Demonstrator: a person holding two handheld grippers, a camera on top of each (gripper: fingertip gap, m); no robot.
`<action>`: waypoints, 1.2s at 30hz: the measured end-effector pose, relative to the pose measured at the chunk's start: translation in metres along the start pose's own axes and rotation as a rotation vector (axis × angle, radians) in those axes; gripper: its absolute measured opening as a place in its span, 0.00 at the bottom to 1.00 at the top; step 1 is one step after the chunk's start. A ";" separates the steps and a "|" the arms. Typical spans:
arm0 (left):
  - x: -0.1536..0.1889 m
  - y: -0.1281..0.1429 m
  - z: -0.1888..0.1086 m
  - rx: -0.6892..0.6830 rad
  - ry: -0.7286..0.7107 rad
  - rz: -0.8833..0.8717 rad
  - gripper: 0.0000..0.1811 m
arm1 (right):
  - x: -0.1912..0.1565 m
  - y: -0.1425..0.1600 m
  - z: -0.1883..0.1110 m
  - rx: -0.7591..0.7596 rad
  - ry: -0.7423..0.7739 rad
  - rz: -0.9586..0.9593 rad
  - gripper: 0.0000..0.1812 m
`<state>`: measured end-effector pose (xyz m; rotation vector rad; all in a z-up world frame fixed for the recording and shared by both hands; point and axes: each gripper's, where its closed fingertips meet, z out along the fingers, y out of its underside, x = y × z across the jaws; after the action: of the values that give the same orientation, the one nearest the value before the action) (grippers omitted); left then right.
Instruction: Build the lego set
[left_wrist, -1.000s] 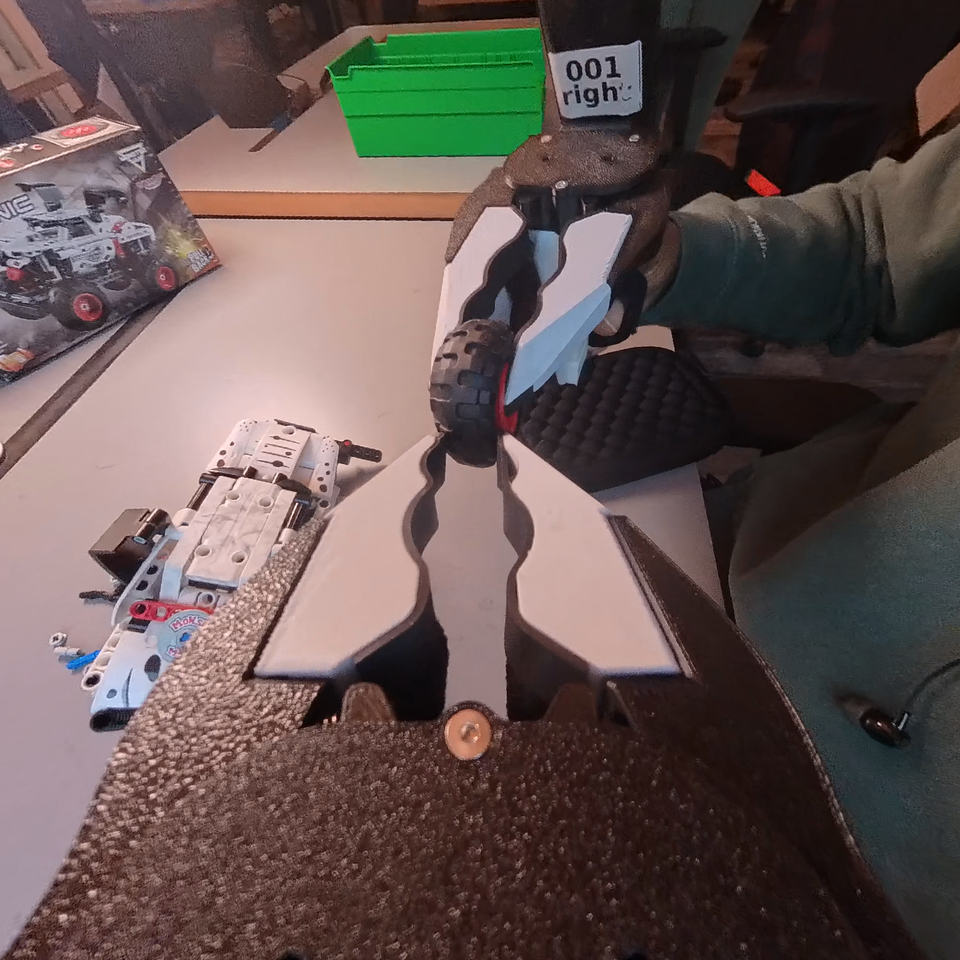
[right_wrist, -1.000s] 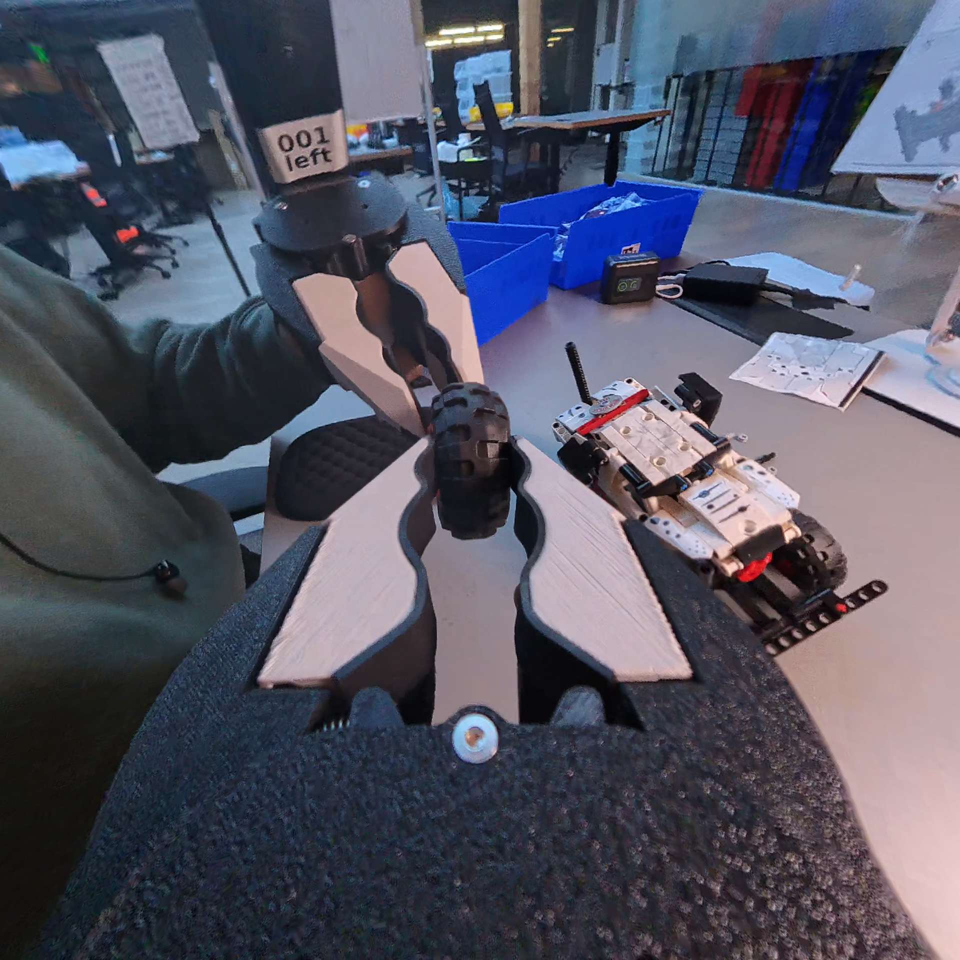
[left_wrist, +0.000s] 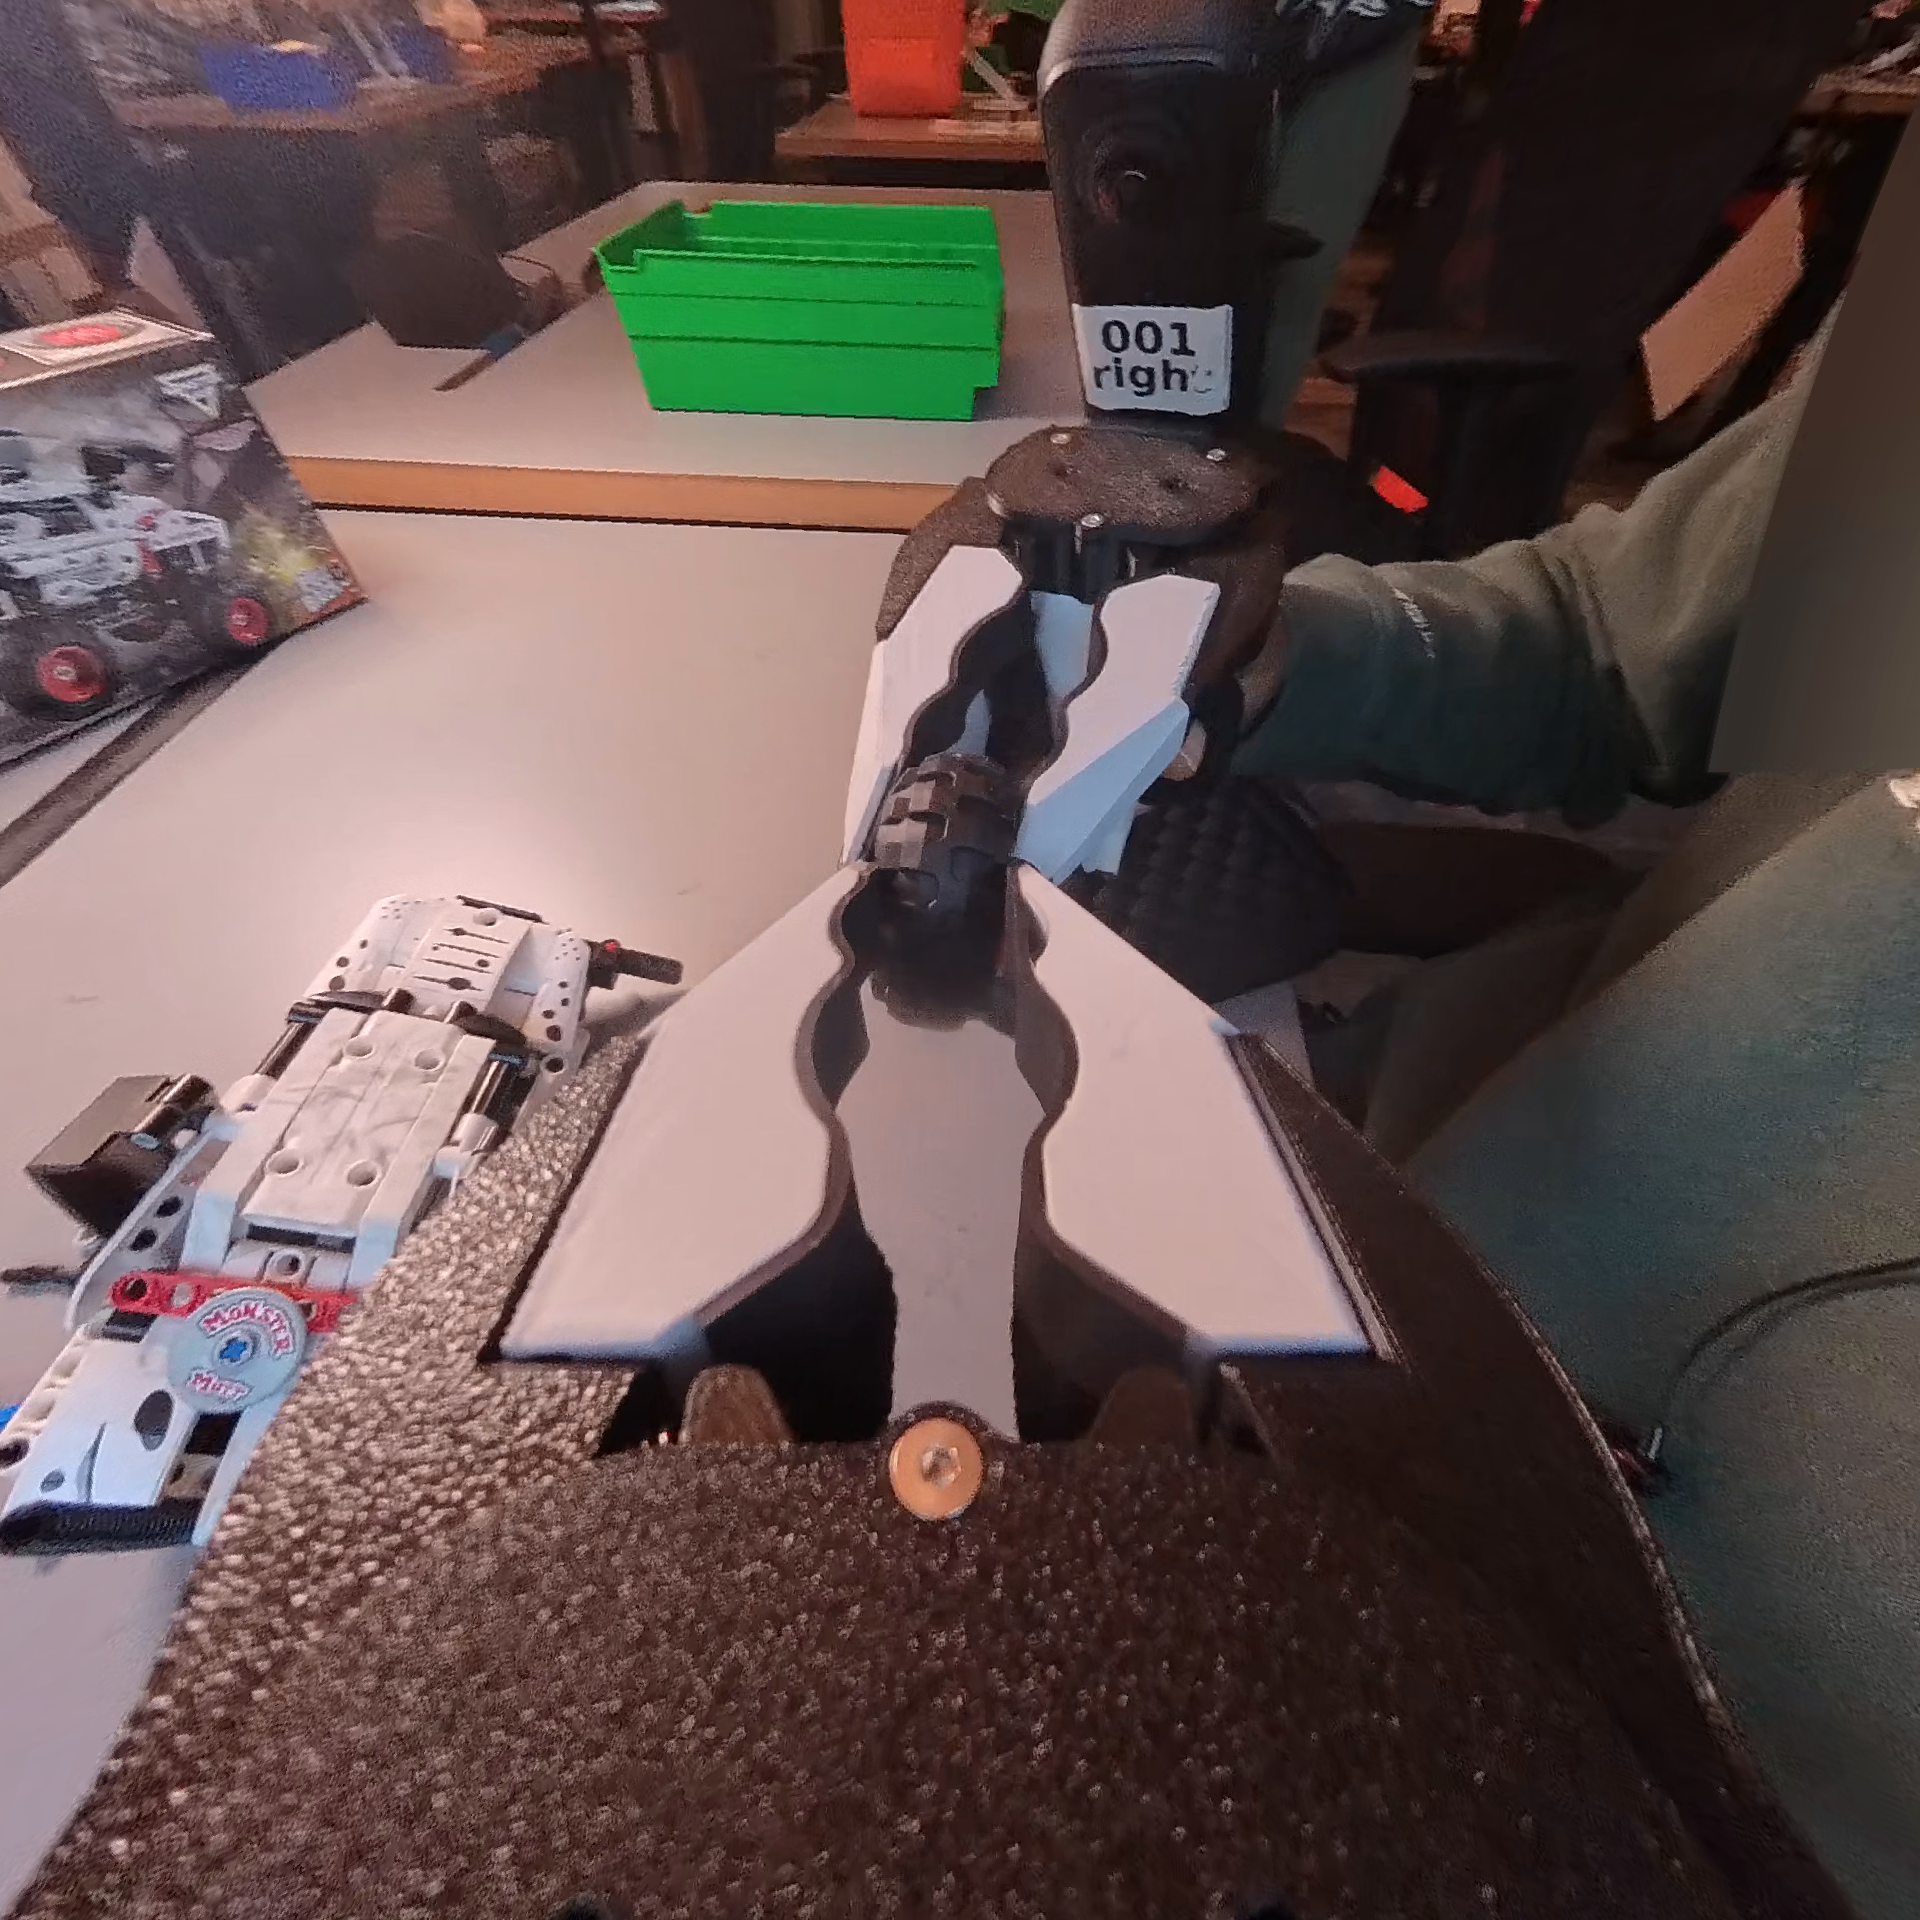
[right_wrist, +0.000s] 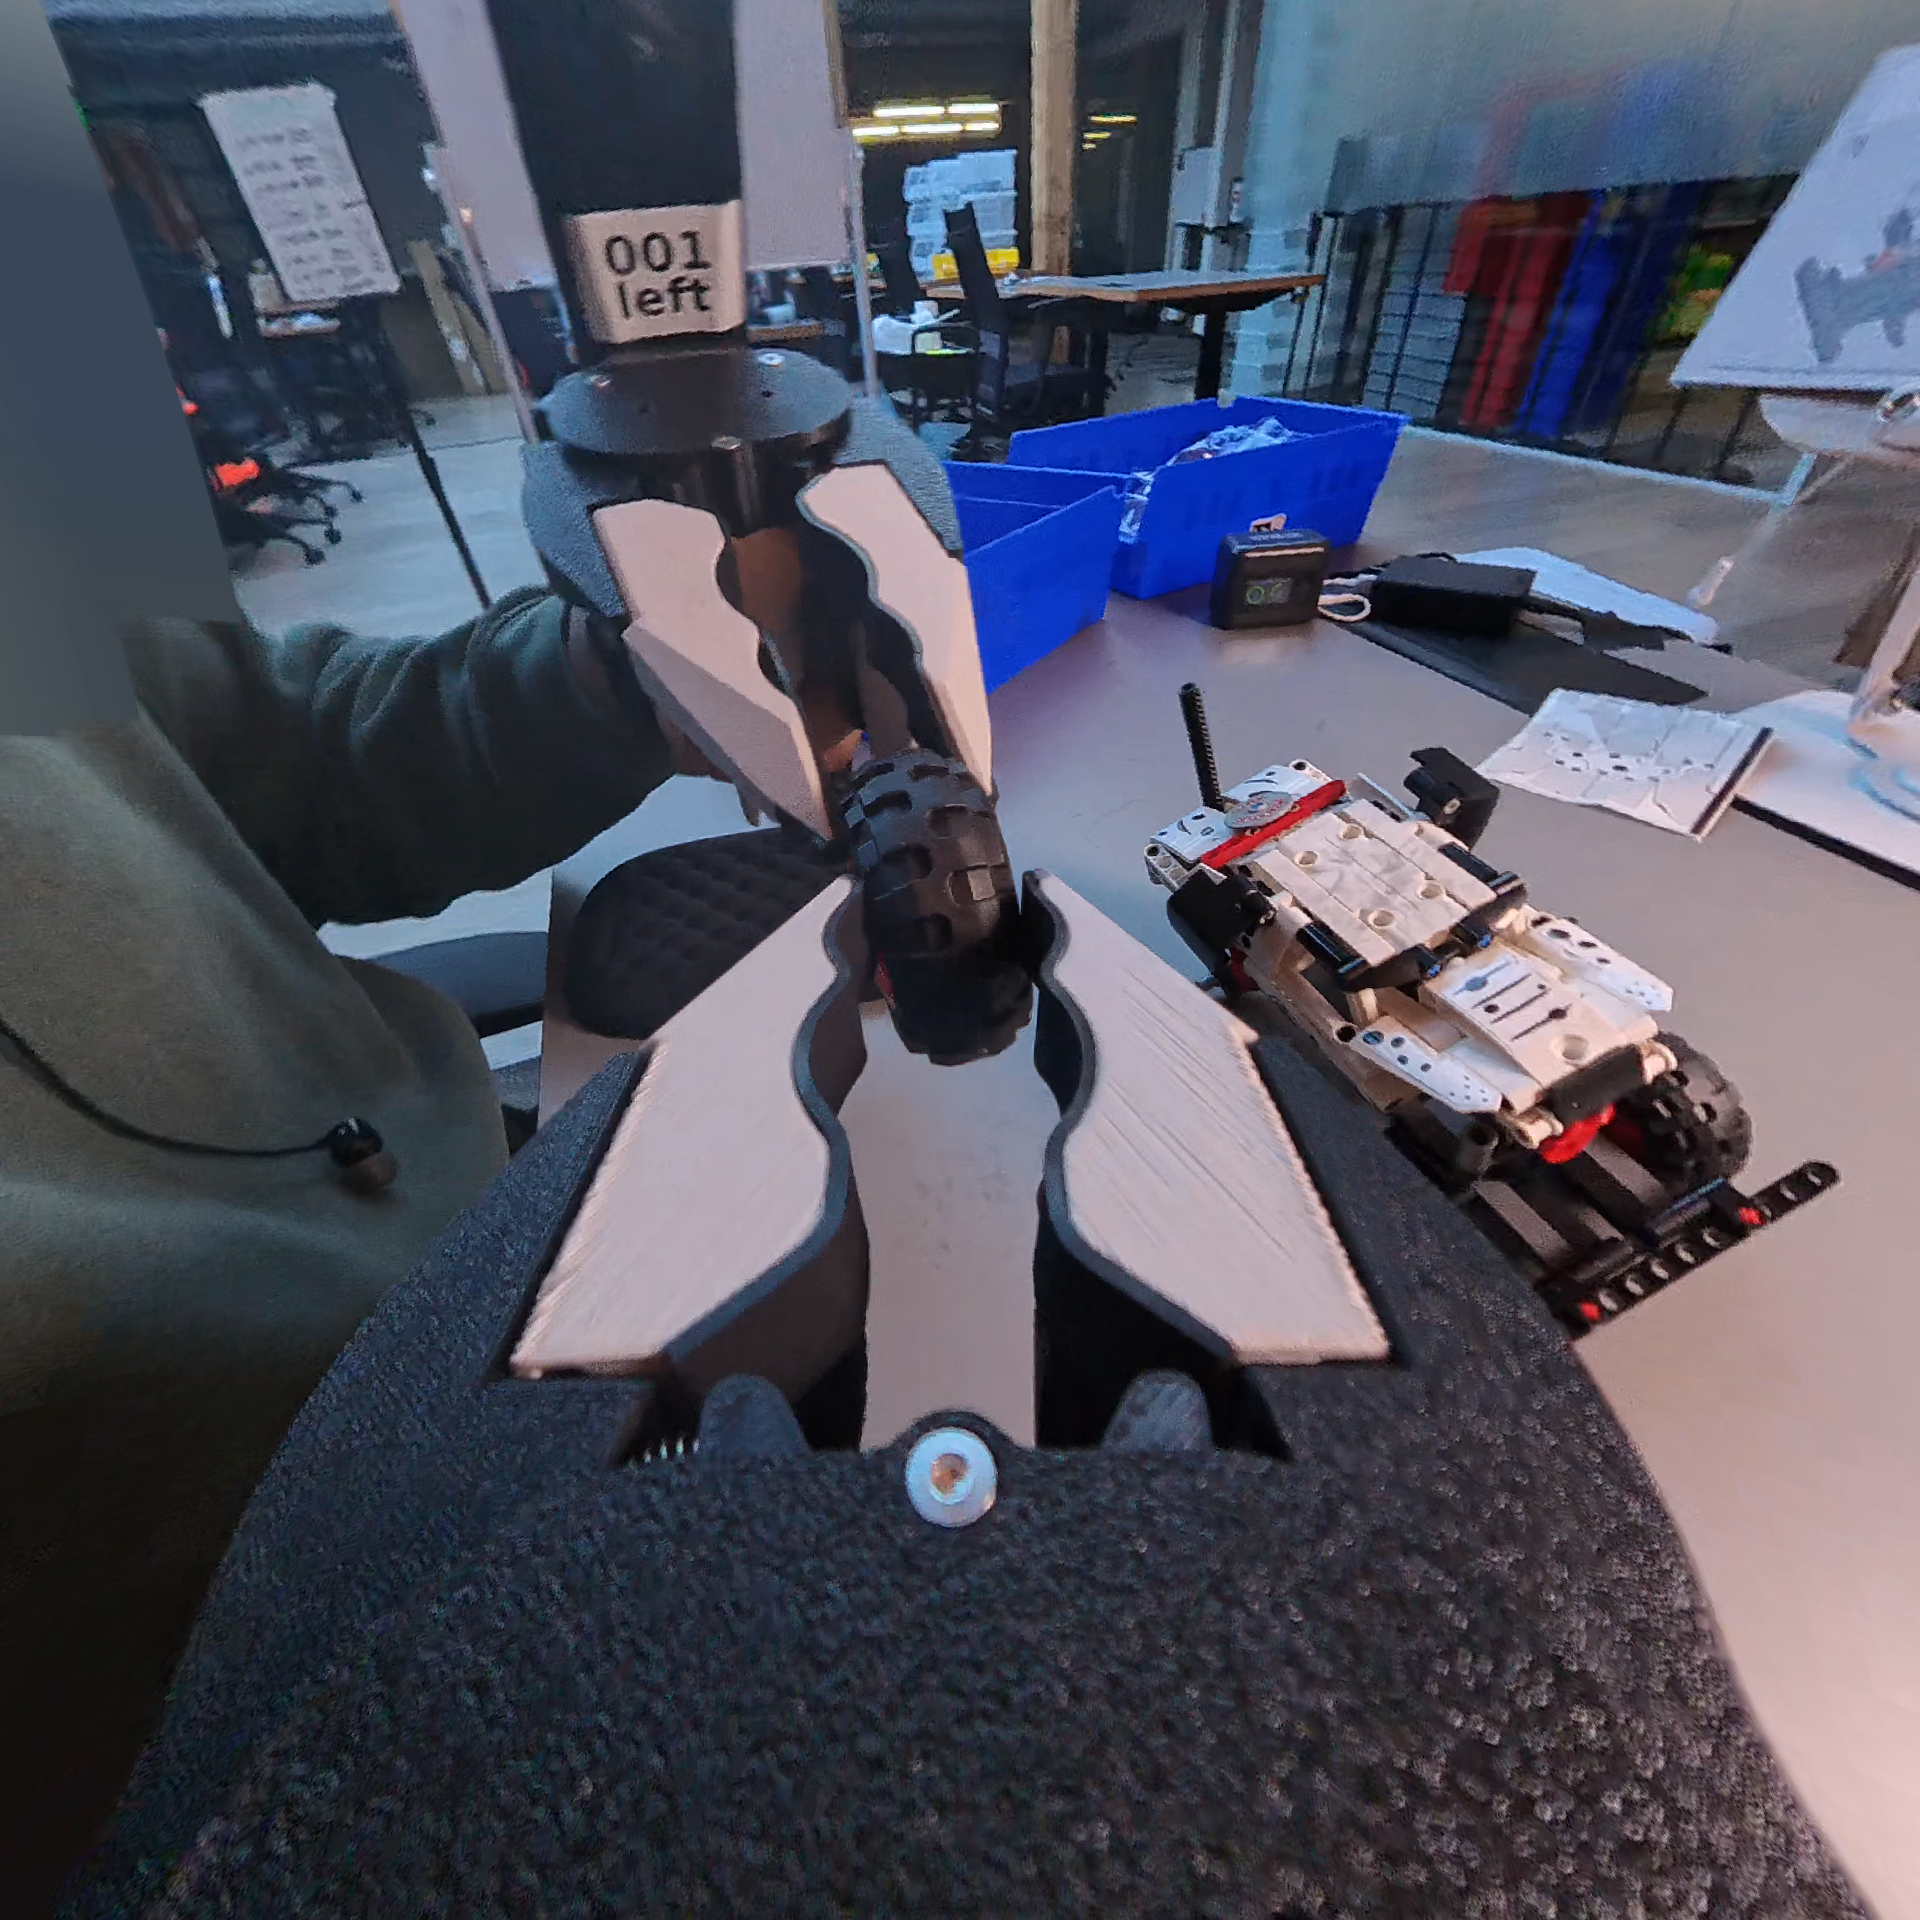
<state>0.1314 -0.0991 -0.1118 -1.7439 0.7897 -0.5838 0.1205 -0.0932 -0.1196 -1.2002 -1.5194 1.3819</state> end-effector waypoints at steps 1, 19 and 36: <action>-0.002 0.002 0.001 0.008 -0.030 -0.008 0.10 | 0.003 0.002 0.001 0.002 0.020 0.029 0.15; -0.020 0.043 0.008 0.053 -0.413 0.197 0.02 | 0.026 0.043 0.018 -0.063 0.261 0.101 0.13; 0.018 0.021 -0.017 0.134 -0.137 0.322 0.19 | -0.029 0.009 0.003 0.099 0.192 -0.456 0.13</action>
<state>0.1263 -0.1272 -0.1265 -1.4784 0.8911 -0.2900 0.1274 -0.1214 -0.1273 -0.8310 -1.4555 0.9957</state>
